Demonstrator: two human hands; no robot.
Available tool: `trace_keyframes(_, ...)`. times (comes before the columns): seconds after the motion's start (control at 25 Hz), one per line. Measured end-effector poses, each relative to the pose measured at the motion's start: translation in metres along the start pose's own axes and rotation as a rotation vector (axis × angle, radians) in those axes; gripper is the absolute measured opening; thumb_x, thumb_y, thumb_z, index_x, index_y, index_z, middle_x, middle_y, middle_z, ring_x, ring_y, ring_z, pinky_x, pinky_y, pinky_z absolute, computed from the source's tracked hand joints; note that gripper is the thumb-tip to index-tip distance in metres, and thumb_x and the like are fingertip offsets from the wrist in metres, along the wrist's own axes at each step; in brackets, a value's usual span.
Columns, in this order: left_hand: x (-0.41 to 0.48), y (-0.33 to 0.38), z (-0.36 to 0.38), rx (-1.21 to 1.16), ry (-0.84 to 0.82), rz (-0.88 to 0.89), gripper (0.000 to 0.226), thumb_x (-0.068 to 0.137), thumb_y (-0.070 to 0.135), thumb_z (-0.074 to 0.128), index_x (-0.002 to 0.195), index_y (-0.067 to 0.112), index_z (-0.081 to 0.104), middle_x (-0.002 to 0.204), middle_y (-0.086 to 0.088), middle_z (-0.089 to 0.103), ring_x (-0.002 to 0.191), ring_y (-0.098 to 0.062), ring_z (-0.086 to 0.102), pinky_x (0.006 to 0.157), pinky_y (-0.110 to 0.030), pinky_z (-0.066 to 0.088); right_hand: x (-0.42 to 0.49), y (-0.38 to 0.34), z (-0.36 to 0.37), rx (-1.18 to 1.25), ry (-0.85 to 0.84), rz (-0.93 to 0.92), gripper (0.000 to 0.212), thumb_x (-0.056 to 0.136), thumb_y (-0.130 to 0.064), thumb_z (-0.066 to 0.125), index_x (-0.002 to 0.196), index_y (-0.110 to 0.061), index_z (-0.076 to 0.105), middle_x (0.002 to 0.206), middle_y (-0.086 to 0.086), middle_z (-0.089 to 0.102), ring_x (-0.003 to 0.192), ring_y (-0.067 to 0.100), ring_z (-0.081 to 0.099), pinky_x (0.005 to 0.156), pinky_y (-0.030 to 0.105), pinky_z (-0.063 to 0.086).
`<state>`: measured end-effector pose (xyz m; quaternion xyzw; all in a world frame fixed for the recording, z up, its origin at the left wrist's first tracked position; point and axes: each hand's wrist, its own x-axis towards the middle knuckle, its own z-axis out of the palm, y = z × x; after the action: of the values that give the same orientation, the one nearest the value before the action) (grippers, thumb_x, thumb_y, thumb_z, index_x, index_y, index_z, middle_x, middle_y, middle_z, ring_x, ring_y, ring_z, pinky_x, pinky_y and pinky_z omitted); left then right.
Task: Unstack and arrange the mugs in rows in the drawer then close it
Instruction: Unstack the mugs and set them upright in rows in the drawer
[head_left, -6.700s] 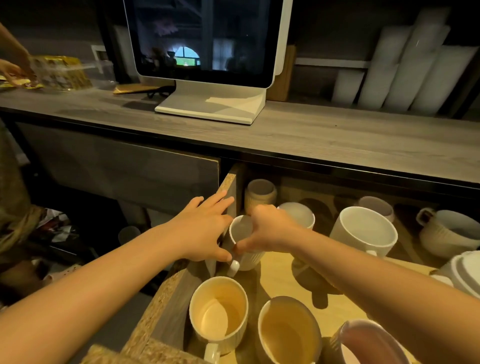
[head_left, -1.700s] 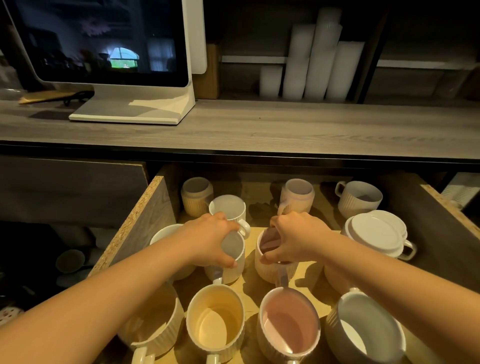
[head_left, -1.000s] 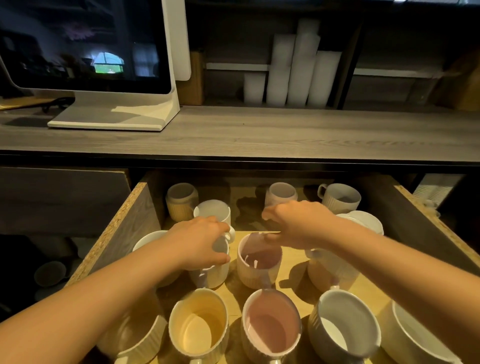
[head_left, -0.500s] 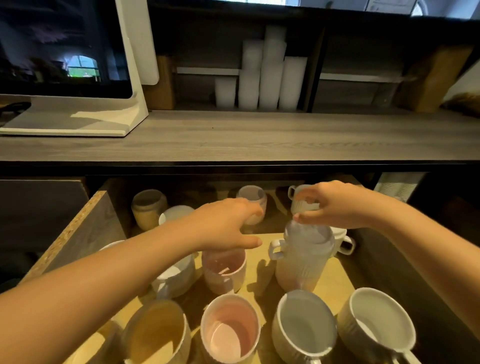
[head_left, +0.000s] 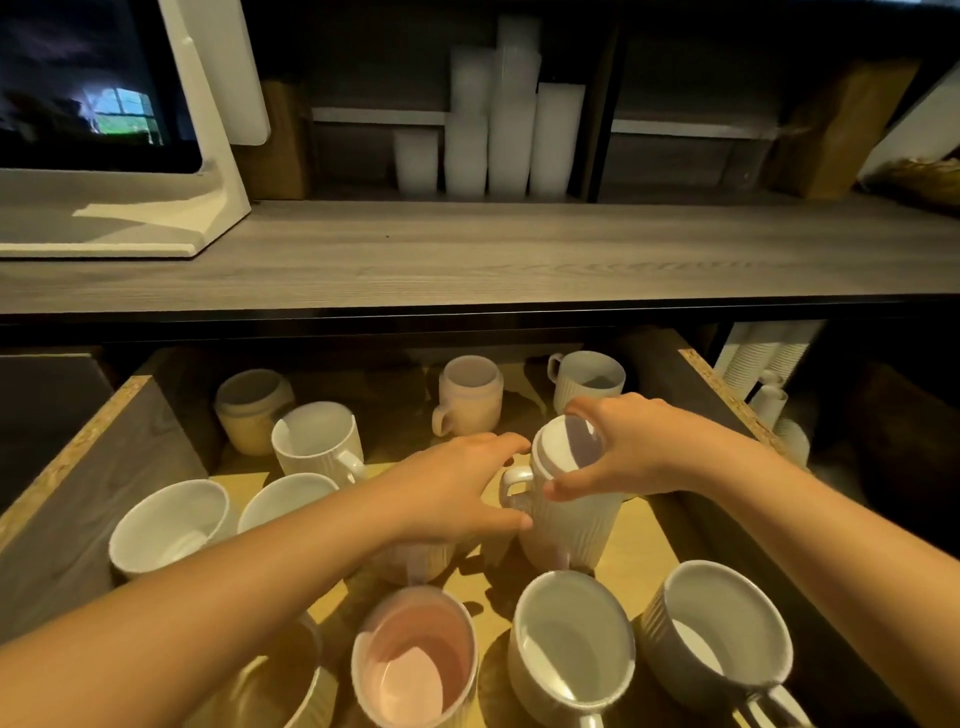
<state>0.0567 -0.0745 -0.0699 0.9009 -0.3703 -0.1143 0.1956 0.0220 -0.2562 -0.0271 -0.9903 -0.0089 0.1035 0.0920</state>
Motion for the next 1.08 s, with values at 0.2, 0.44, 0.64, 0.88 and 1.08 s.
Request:
trace_keyframes(0.2, -0.002, -0.014, 0.001, -0.063, -0.022, -0.023, 0.074, 0.080, 0.046, 0.065, 0.142, 0.033, 0.026, 0.146, 0.008, 0.038, 0.130, -0.011, 0.039, 0.101, -0.029, 0.042, -0.003, 0.005, -0.007, 0.064, 0.074, -0.058, 0.088, 0.066, -0.059, 0.071, 0.139, -0.024, 0.037, 0.131, 0.000, 0.052, 0.097, 0.010, 0.047, 0.084, 0.027, 0.053)
trace_keyframes(0.44, -0.004, -0.019, -0.009, -0.453, 0.085, -0.011, 0.083, 0.073, 0.041, 0.075, 0.137, 0.041, 0.022, 0.144, 0.011, 0.038, 0.130, -0.010, 0.039, 0.107, -0.036, 0.040, -0.005, 0.013, -0.025, 0.553, 0.124, -0.199, 0.059, 0.061, -0.046, 0.074, 0.112, -0.034, 0.046, 0.108, -0.014, 0.053, 0.103, 0.012, 0.055, 0.085, 0.022, 0.050)
trace_keyframes(0.64, -0.007, -0.013, -0.015, -0.671, 0.262, 0.055, 0.070, 0.070, 0.019, 0.079, 0.120, 0.041, 0.036, 0.117, 0.022, 0.049, 0.110, 0.000, 0.052, 0.085, -0.011, 0.049, -0.002, 0.013, -0.014, 0.875, -0.014, -0.292, 0.070, 0.055, -0.045, 0.074, 0.118, -0.036, 0.045, 0.123, -0.004, 0.055, 0.109, 0.015, 0.060, 0.084, 0.031, 0.057)
trace_keyframes(0.88, -0.005, -0.016, -0.032, -0.617, 0.295, 0.052, 0.086, 0.048, 0.045, 0.083, 0.124, 0.036, 0.043, 0.119, 0.014, 0.054, 0.109, -0.006, 0.056, 0.088, -0.022, 0.051, -0.001, 0.021, -0.022, 0.823, -0.167, -0.383, 0.084, 0.053, -0.080, 0.062, 0.124, -0.036, 0.053, 0.120, -0.016, 0.060, 0.114, 0.003, 0.057, 0.086, 0.012, 0.049)
trace_keyframes(1.08, 0.003, -0.002, -0.043, -0.426, 0.269, 0.068, 0.071, 0.064, 0.029, 0.084, 0.121, 0.039, 0.042, 0.119, 0.008, 0.049, 0.106, -0.007, 0.050, 0.081, -0.014, 0.044, -0.002, 0.012, -0.025, 0.662, -0.032, -0.452, 0.076, 0.050, -0.075, 0.067, 0.118, -0.046, 0.047, 0.118, -0.022, 0.057, 0.109, -0.006, 0.055, 0.085, 0.008, 0.047)
